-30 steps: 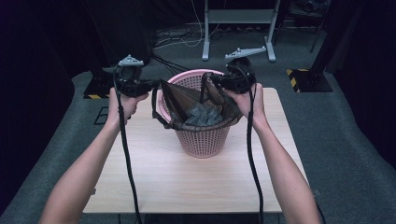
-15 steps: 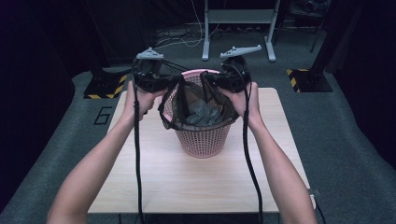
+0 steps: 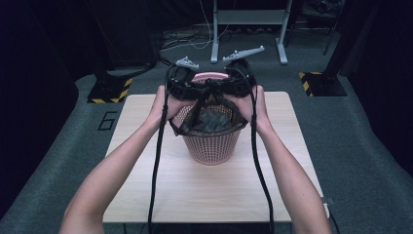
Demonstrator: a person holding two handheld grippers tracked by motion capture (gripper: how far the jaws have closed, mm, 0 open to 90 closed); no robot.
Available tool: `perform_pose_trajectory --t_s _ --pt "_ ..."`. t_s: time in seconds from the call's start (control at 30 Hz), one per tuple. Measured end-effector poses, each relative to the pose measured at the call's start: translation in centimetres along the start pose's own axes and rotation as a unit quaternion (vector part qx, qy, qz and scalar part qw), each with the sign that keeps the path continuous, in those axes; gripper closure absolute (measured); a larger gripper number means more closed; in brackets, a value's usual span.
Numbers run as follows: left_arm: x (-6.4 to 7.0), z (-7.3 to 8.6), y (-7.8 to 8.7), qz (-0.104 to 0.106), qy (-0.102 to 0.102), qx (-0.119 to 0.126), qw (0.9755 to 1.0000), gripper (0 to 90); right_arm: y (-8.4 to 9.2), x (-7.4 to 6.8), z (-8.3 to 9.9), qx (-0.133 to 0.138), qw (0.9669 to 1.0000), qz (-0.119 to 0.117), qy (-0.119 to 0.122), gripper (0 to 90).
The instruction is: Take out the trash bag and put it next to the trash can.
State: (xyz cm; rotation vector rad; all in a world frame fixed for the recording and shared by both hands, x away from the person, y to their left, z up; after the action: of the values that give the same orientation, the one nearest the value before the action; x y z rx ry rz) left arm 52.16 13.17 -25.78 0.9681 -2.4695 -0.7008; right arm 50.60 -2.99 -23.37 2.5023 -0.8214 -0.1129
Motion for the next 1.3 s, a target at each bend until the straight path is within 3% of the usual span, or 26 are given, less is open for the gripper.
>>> perform_pose_trajectory --t_s 0.07,0.2,0.3,0.43,0.63,0.7,0.8,0.9,0.93,1.0,1.1,1.13,1.2,1.27,1.3 --pt "0.0 0.0 -0.3 0.008 -0.003 0.002 1.0 66.8 -0.1 -0.1 -0.4 -0.001 1.0 -0.009 0.001 90.0" --pt "0.1 0.0 -0.7 0.023 0.001 0.008 0.9997 89.1 -0.3 -0.5 -1.0 0.001 0.9992 -0.039 -0.003 90.0" --pt "0.0 -0.1 -0.4 0.018 0.003 0.004 0.9998 90.0 -0.1 -0.4 -1.1 0.002 0.9981 -0.061 -0.01 89.9" --pt "-0.7 -0.9 1.1 0.02 0.026 0.013 0.9994 90.0 0.9 0.6 -0.6 0.009 0.9963 -0.08 -0.028 76.9" --pt "-1.5 -1.8 3.0 0.016 0.038 0.029 0.9987 90.0 3.1 2.6 0.2 0.025 0.9966 -0.068 -0.04 72.5" --pt "-1.6 -2.1 3.6 0.019 0.042 0.036 0.9983 90.0 3.9 3.4 0.4 0.017 0.9983 -0.045 -0.033 66.8" --pt "-1.6 -2.6 4.1 0.02 0.043 0.043 0.9979 90.0 4.2 4.4 0.8 -0.012 0.9995 -0.022 -0.019 56.0" --pt "-1.5 -3.0 4.6 0.022 0.043 0.048 0.9977 90.0 3.0 4.7 1.5 -0.052 0.998 -0.035 -0.003 46.6" --pt "-1.5 -3.1 4.6 0.022 0.042 0.049 0.9977 90.0 2.0 4.6 1.9 -0.086 0.9959 -0.028 0.006 41.8" --pt "-1.3 -3.4 4.9 0.028 0.043 0.056 0.9971 90.0 0.3 4.5 2.6 -0.127 0.9914 -0.026 0.019 38.2" --pt "-1.4 -3.6 5.3 0.026 0.041 0.061 0.9969 90.0 -1.4 4.2 3.2 -0.172 0.9844 -0.029 0.021 35.2" --pt "-1.5 -3.7 5.5 0.02 0.04 0.063 0.997 90.0 -1.8 4.2 3.2 -0.183 0.9827 -0.019 0.023 33.9" --pt "-1.9 -4.0 6.0 0.018 0.043 0.071 0.9964 90.0 -2.0 4.4 3.2 -0.2 0.9792 0.022 0.027 29.4" --pt "-2.3 -4.1 6.5 0.017 0.048 0.078 0.9957 90.0 -1.8 4.7 3.2 -0.22 0.9726 0.068 0.03 25.9" --pt "-2.4 -4.2 6.7 0.015 0.05 0.081 0.9953 90.0 -1.7 4.8 3.2 -0.222 0.9714 0.08 0.031 25.6"
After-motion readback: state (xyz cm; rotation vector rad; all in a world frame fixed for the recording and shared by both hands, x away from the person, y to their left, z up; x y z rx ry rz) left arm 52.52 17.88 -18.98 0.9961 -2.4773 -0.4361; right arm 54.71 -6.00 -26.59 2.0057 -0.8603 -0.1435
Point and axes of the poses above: each handheld gripper's, and its own axes: y roughly backward along the jaws, z roughly out of its underside, x roughly to its right, the point moved 2 cm from there along -y, roughly forward along the jaws, and after that the axes turned 12 degrees about y, right-handed, at the moved point
